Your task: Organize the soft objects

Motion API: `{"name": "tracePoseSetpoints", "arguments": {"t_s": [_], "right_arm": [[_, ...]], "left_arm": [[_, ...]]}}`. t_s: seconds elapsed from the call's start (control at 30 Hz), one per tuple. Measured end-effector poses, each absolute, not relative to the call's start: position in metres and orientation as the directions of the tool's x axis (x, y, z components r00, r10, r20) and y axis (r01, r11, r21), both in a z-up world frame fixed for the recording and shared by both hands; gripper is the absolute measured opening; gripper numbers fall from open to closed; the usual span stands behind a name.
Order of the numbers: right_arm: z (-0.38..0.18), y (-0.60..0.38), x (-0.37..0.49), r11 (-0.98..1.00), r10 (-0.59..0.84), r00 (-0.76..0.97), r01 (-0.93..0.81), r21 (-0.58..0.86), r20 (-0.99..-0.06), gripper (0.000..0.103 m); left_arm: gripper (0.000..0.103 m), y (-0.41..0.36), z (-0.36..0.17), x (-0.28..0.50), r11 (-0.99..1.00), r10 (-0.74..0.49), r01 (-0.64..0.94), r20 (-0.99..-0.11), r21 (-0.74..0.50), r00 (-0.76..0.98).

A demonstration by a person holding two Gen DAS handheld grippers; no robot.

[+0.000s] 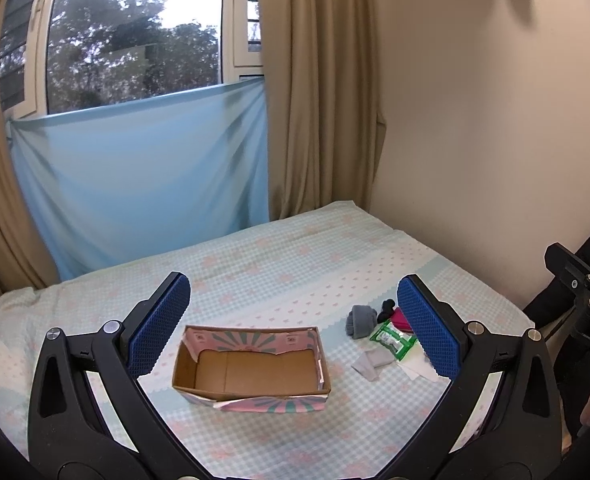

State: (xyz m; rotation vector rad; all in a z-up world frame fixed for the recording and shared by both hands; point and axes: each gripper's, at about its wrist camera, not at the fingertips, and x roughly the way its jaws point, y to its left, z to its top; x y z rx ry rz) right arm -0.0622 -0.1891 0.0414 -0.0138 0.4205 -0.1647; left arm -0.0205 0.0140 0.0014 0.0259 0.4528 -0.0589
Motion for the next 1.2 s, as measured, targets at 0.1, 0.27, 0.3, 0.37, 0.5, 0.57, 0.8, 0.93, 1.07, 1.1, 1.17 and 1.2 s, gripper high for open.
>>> {"name": "tracePoseSetpoints", "arguments": {"t_s": [0.1, 0.27, 0.3, 0.37, 0.5, 0.57, 0.8, 0.93, 1.07, 1.1, 1.17, 1.2], "right_arm": [[0.041, -0.189, -0.064, 0.986, -0.167, 0.9, 0.163, -0.045, -0.403, 0.103], [0.039, -0.188, -0.067, 0.984, -0.172, 0.902, 0.173, -0.035, -0.395, 0.103], [0.04, -0.189, -0.067, 0.984, -0.173, 0.903, 0.174, -0.033, -0.393, 0.103], [0.038, -0.189, -0.068, 0.984, -0.174, 0.904, 0.176, -0.032, -0.391, 0.103], [0.035, -0.192, -0.069, 0.983, -0.176, 0.902, 0.18, -0.027, -0.393, 0.103], [0.035, -0.193, -0.069, 0.983, -0.175, 0.901, 0.181, -0.023, -0.397, 0.103], [0.035, -0.197, -0.069, 0.983, -0.176, 0.898, 0.181, -0.027, -0.403, 0.103], [0.036, -0.195, -0.07, 0.983, -0.176, 0.899, 0.181, -0.026, -0.4, 0.103], [0.035, -0.194, -0.069, 0.984, -0.175, 0.901, 0.178, -0.029, -0.398, 0.103], [0.035, -0.194, -0.069, 0.984, -0.175, 0.9, 0.178, -0.031, -0.399, 0.103], [0.034, -0.194, -0.068, 0.984, -0.174, 0.9, 0.177, -0.03, -0.4, 0.103], [0.034, -0.194, -0.068, 0.984, -0.173, 0.9, 0.176, -0.03, -0.4, 0.103]], "left_arm": [[0.103, 0.013, 0.001, -0.021, 0.998, -0.055, 0.068, -0.436, 0.013, 0.898], [0.103, 0.012, -0.001, -0.025, 0.997, -0.064, 0.08, -0.431, 0.019, 0.9], [0.103, 0.011, -0.001, -0.025, 0.996, -0.066, 0.082, -0.43, 0.021, 0.9], [0.103, 0.01, -0.001, -0.026, 0.996, -0.069, 0.087, -0.429, 0.021, 0.9], [0.103, 0.006, -0.001, -0.027, 0.996, -0.075, 0.092, -0.429, 0.019, 0.9], [0.103, 0.003, -0.002, -0.028, 0.995, -0.079, 0.096, -0.431, 0.017, 0.899], [0.103, 0.001, -0.002, -0.03, 0.994, -0.093, 0.108, -0.43, 0.009, 0.898], [0.103, -0.001, -0.002, -0.03, 0.994, -0.092, 0.107, -0.428, 0.012, 0.899], [0.103, -0.001, -0.002, -0.031, 0.994, -0.088, 0.104, -0.428, 0.014, 0.899], [0.103, -0.001, -0.003, -0.03, 0.995, -0.087, 0.103, -0.428, 0.015, 0.9], [0.103, -0.002, -0.004, -0.029, 0.995, -0.086, 0.102, -0.432, 0.015, 0.898], [0.103, -0.002, -0.004, -0.028, 0.995, -0.087, 0.103, -0.434, 0.014, 0.897]]}}
